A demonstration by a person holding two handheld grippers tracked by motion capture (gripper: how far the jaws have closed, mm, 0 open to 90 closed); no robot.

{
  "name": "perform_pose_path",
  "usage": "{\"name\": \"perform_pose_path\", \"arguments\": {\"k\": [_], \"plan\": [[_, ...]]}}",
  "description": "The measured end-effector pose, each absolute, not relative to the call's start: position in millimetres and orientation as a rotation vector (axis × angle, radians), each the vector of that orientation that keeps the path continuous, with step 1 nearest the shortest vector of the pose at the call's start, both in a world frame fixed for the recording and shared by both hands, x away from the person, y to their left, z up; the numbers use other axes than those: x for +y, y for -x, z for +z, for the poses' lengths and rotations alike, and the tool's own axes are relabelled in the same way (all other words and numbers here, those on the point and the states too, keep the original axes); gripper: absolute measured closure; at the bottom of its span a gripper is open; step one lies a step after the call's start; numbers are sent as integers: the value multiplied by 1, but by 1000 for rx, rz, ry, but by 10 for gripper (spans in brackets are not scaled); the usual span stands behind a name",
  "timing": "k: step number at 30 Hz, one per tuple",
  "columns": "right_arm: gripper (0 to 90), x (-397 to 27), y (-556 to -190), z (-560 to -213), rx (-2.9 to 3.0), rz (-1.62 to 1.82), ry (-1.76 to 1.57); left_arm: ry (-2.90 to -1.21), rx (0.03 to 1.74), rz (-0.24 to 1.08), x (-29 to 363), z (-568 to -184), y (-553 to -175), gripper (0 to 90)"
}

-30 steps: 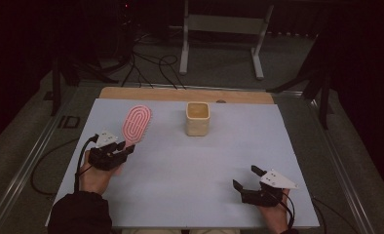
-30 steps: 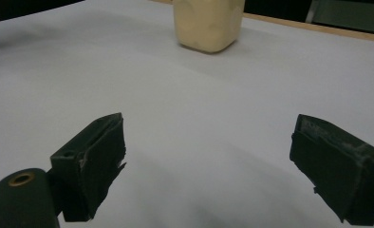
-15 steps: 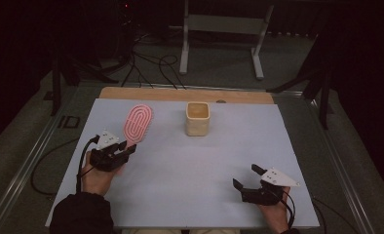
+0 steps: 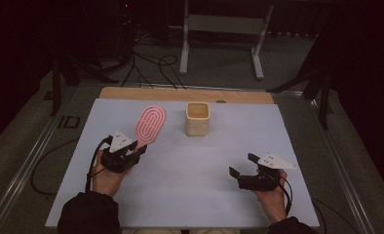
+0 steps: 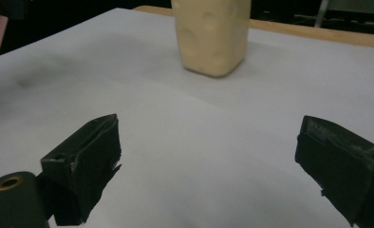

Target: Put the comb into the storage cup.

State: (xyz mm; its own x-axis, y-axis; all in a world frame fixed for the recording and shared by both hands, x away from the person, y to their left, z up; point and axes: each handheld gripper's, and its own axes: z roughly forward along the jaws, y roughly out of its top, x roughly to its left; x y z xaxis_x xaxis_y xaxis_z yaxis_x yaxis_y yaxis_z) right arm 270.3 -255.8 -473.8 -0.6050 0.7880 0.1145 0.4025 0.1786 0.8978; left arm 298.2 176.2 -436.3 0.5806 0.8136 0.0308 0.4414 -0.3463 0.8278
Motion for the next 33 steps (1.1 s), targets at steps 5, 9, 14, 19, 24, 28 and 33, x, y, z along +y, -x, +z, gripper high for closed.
{"name": "perform_pose_path", "arguments": {"k": [5,9,14,19,24,28,33], "plan": [[76,-246,-277,-464,2087,1444,-1108,-1970,991,574,173,-435,-298,701],[76,-237,-283,-454,2090,1454,-1092,-1965,982,573,168,-435,-297,701],[76,-223,-294,-443,2100,1485,-1075,-1975,966,578,161,-434,-297,701],[76,-215,-300,-437,2104,1511,-1075,-1978,943,576,154,-434,-296,701],[76,-204,-307,-433,2118,1538,-1066,-1986,915,586,144,-434,-294,701],[76,-193,-312,-429,2122,1604,-1082,-2002,893,611,135,-436,-292,701],[76,-177,-318,-422,2134,1650,-1066,-2013,875,632,126,-438,-289,701]]}}
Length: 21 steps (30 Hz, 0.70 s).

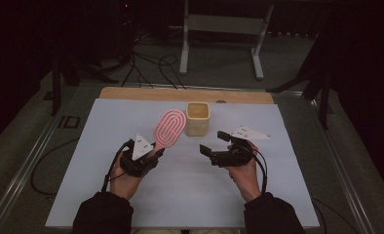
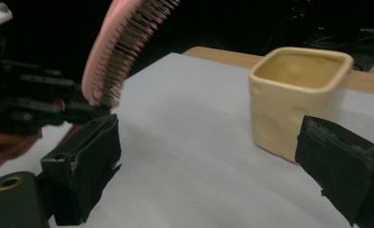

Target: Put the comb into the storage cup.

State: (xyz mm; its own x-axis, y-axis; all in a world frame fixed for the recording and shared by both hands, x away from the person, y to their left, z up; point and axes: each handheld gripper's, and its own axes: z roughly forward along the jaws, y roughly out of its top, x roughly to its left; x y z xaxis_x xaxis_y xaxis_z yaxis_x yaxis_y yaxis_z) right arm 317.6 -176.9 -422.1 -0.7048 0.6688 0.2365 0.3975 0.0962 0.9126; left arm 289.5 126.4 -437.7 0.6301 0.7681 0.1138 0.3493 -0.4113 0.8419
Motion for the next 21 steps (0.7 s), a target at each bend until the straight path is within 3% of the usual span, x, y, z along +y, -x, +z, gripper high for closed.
{"name": "perform_pose_path", "arguments": {"k": [21], "plan": [[101,-125,-331,-411,2243,1732,-1014,-2026,833,751,107,-442,-277,701]]}}
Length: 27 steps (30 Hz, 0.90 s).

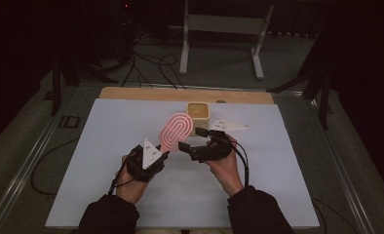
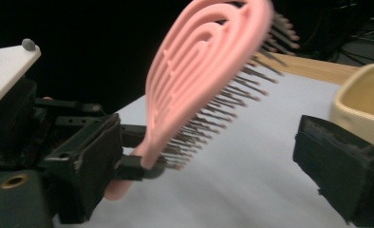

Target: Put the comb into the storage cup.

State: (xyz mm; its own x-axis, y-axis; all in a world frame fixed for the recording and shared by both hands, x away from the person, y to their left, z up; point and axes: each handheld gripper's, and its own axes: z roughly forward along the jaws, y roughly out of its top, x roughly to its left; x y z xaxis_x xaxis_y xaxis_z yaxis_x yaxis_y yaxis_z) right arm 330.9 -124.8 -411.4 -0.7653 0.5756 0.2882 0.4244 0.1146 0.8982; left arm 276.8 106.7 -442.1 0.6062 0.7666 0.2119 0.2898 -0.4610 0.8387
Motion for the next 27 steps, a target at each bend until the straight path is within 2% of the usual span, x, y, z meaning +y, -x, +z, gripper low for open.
{"name": "perform_pose_path", "arguments": {"k": [4,6,8,9,10,17,27], "plan": [[140,-117,-334,-412,2245,1751,-1018,-2023,824,758,104,-442,-274,701],[197,-113,-336,-411,2243,1762,-1039,-2018,823,761,103,-442,-273,701],[216,-112,-337,-410,2242,1766,-1044,-2014,819,765,102,-441,-273,701],[267,-109,-339,-409,2250,1782,-1054,-2007,817,762,102,-440,-272,701],[267,-109,-339,-409,2250,1782,-1054,-2007,817,762,102,-440,-272,701],[524,-102,-342,-412,2299,1806,-1093,-2009,807,759,102,-440,-271,700],[610,-102,-343,-414,2325,1880,-1133,-2021,809,724,101,-442,-273,700]]}}
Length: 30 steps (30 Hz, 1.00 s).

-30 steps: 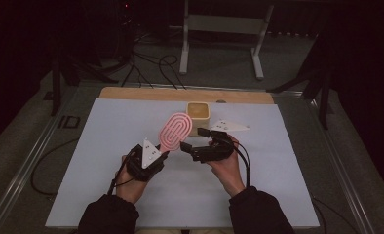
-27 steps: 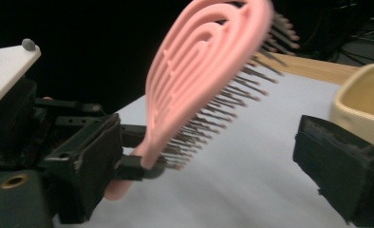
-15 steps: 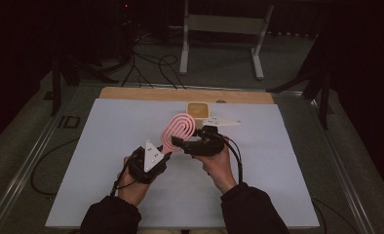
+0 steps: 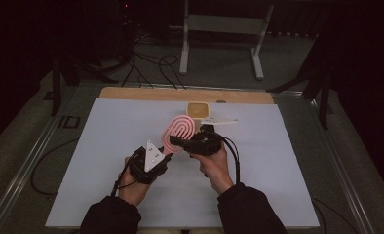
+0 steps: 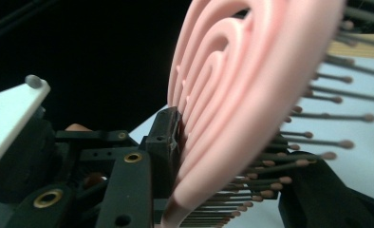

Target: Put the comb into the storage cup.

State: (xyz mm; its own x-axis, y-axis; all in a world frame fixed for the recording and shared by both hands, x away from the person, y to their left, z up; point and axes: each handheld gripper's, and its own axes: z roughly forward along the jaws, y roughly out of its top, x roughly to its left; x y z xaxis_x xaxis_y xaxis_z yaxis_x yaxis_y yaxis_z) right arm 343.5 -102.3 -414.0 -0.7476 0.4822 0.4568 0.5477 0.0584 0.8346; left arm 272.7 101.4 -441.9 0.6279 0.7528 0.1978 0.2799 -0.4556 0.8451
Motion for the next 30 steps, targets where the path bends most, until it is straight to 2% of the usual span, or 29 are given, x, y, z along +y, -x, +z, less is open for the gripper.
{"name": "perform_pose_path", "arguments": {"k": [11,13,17,19,20,25,26,27,28,30], "plan": [[633,-100,-344,-416,-2187,-1801,1068,-2017,819,670,105,-443,-274,685],[633,-100,-344,-416,-2190,-1798,1061,-2026,823,624,105,-443,-277,604],[634,-99,-344,-417,-2194,-1798,1062,-2001,833,615,108,-446,-277,445],[634,-99,-344,-418,-2191,-1802,1066,-1997,839,605,108,-446,-277,324],[634,-99,-344,-418,-2191,-1802,1066,-1992,842,615,108,-446,-276,324],[635,-102,-344,-418,-2188,-1805,1068,-1989,836,602,111,-446,-274,201],[635,-102,-344,-418,-2186,-1804,1073,-1995,833,587,112,-446,-273,173],[635,-104,-344,-417,-2186,-1805,1076,-1995,834,579,114,-446,-272,107],[635,-104,-344,-417,-2186,-1805,1076,-1990,831,570,117,-446,-271,107],[635,-106,-345,-417,-2188,-1807,1079,-1977,837,541,123,-446,-270,36]]}}
